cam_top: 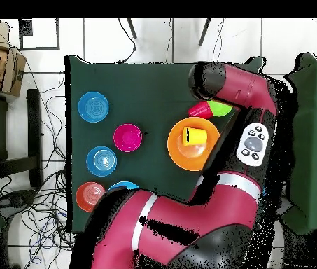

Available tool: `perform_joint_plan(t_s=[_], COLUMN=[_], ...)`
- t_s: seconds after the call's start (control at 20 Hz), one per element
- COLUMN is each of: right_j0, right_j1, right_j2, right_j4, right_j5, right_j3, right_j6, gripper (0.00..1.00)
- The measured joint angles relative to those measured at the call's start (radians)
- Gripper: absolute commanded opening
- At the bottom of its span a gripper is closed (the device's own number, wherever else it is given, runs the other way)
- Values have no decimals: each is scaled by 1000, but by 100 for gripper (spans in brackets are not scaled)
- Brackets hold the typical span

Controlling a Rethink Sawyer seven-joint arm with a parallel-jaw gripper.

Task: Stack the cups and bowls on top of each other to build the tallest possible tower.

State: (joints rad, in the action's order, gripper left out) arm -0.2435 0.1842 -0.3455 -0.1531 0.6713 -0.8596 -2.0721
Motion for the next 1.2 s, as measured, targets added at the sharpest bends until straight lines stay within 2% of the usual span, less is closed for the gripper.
perform_joint_plan(t_s=[0.55, 1.2], right_j0=[-31, -31], right_j1=[-16, -11], right_j2=[56, 59], right_j4=[-30, -29], right_j5=[29, 52], right_j3=[-24, -50], right_j6=[0, 0], gripper=[100, 100])
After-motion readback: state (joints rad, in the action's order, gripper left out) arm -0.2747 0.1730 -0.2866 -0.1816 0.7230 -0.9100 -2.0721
